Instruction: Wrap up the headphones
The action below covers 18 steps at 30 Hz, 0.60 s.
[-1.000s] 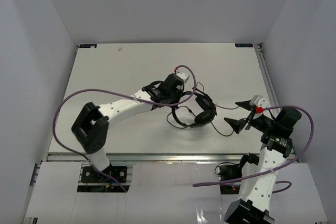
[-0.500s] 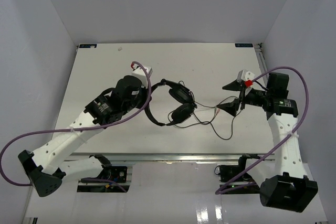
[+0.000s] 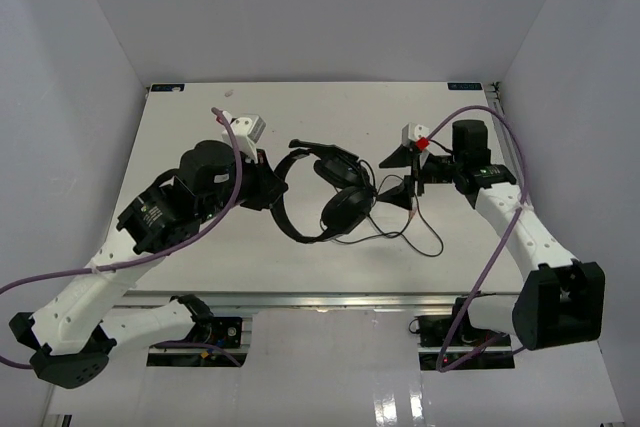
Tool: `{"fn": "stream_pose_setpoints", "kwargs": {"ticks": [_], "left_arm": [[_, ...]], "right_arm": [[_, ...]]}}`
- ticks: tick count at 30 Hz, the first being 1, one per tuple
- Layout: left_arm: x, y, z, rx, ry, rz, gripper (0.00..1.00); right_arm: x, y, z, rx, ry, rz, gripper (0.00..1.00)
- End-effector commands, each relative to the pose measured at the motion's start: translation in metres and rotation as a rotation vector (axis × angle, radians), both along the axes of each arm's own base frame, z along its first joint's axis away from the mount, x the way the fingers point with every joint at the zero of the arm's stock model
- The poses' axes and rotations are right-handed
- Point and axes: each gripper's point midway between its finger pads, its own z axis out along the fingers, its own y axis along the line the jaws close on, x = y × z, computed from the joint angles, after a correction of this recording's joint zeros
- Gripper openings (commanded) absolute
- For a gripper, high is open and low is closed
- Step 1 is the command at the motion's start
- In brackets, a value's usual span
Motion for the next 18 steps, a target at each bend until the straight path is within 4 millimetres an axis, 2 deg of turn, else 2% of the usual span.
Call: {"fn": "stream_pose_setpoints", "kwargs": {"ticks": [1, 3, 8, 11, 16, 18], "left_arm": [[-0.003, -0.013, 0.045, -0.130, -0.022, -0.027, 0.00], [-0.002, -0.015, 0.061, -0.152, -0.041, -0.031, 0.00], [0.001, -0.019, 0.087, -0.179, -0.068, -0.035, 0.00], [0.002, -0.021, 0.094, -0.190, -0.069, -0.036, 0.00], [0.005, -0.014, 0.120, -0.263, -0.111, 0.016, 0.00], [0.008, -0.009, 0.132, -0.305, -0.130, 0.060, 0.00]], "right_arm": [[0.006, 0.027, 0.014, 0.062, 0.024, 0.098, 0.90], [0.003, 0.042, 0.010, 0.057, 0.019, 0.133, 0.90], [0.015, 0.062, -0.002, 0.020, -0.015, 0.122, 0.90], [0.025, 0.067, -0.007, 0.012, 0.005, 0.115, 0.90], [0.013, 0.075, -0.036, -0.017, 0.062, 0.168, 0.99], [0.010, 0.074, -0.046, -0.032, 0.050, 0.173, 0.87]]}}
